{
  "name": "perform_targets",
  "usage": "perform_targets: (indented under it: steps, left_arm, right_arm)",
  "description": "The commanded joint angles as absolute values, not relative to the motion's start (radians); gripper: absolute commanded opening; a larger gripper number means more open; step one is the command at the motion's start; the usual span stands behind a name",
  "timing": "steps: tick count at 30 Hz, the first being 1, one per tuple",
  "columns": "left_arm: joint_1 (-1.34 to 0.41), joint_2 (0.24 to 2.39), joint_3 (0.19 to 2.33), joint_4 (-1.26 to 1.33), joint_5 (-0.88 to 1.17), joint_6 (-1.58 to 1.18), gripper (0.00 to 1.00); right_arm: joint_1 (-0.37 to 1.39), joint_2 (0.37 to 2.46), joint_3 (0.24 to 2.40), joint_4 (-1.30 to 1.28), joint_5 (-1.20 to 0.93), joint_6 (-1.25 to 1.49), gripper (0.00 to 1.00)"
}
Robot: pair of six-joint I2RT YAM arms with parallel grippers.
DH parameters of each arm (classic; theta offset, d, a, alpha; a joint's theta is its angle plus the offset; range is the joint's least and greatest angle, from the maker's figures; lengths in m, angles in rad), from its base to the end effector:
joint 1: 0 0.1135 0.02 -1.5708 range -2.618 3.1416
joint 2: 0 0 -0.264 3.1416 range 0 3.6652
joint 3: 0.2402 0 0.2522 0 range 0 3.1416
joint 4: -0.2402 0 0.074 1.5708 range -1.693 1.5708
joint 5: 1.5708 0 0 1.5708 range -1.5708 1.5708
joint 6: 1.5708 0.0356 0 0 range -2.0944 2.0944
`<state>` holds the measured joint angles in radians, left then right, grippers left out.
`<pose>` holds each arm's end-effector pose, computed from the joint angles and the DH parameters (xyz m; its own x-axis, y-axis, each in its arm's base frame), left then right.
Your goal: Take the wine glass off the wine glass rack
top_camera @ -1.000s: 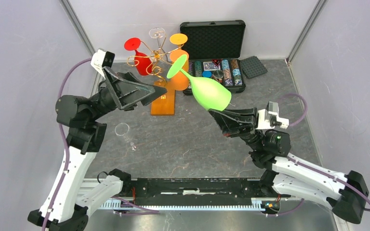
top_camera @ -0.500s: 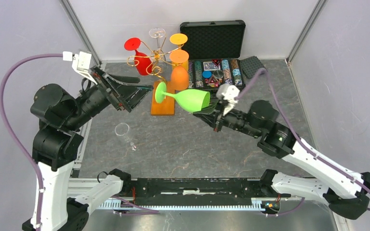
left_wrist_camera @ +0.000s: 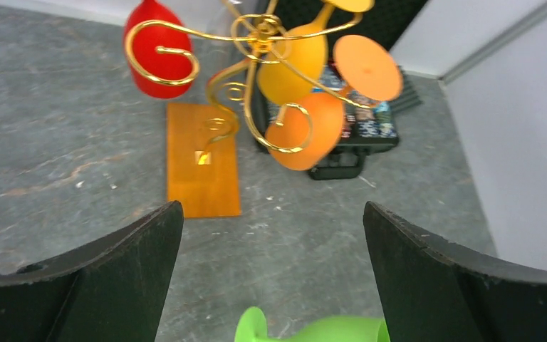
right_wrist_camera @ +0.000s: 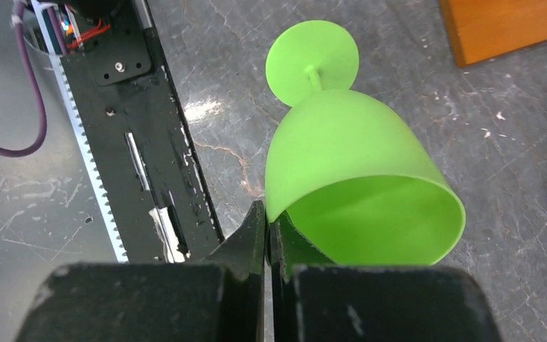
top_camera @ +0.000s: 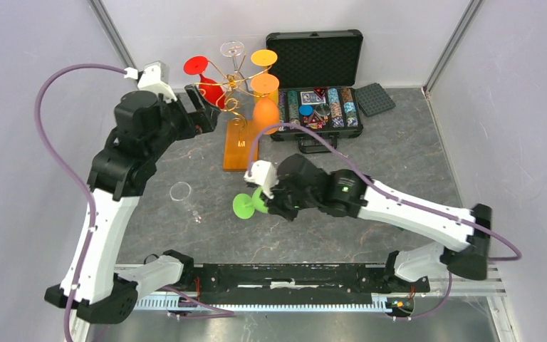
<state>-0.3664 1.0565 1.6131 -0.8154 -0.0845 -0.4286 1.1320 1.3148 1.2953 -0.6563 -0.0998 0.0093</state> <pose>0.1619 -0.0589 0.4957 -0.3340 -0.3154 -0.8882 0.1561 0.9108 -0.3821 0.1177 0.2592 0.3557 -0.2744 -0.5630 -0.7796 -0.9313 0.3576 0.0696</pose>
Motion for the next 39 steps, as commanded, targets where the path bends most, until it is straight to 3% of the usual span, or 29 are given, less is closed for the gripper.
perform_targets:
  steps: [1, 12, 20, 26, 32, 39]
  left_arm:
    - [-0.356, 1.077, 1.608, -0.764, -0.264, -0.393, 1.00]
    - [-0.340, 1.092, 1.689, -0.724, -0.500, -0.355, 1.00]
    - [-0.338, 1.127, 1.692, -0.754, -0.487, -0.331, 1.00]
    - [-0.339, 1.149, 1.685, -0.765, -0.438, -0.324, 1.00]
    - [-0.337, 1.155, 1.670, -0.765, -0.425, -0.324, 1.00]
    - [-0.332, 1.155, 1.671, -0.765, -0.419, -0.316, 1.00]
  right_arm:
    - [1.199, 1.450, 1.453, -0.783, -0.014, -0.030, 0.00]
    - [1.267, 1.805, 1.747, -0.983, 0.088, -0.037, 0.00]
    - [1.277, 1.915, 1.901, -1.109, 0.103, -0.069, 0.00]
    - [1.282, 1.943, 1.908, -1.117, 0.108, -0.075, 0.10]
    - [1.285, 1.998, 1.939, -1.117, 0.120, -0.077, 0.13]
    - [1.285, 2.011, 1.968, -1.046, 0.114, -0.056, 0.27]
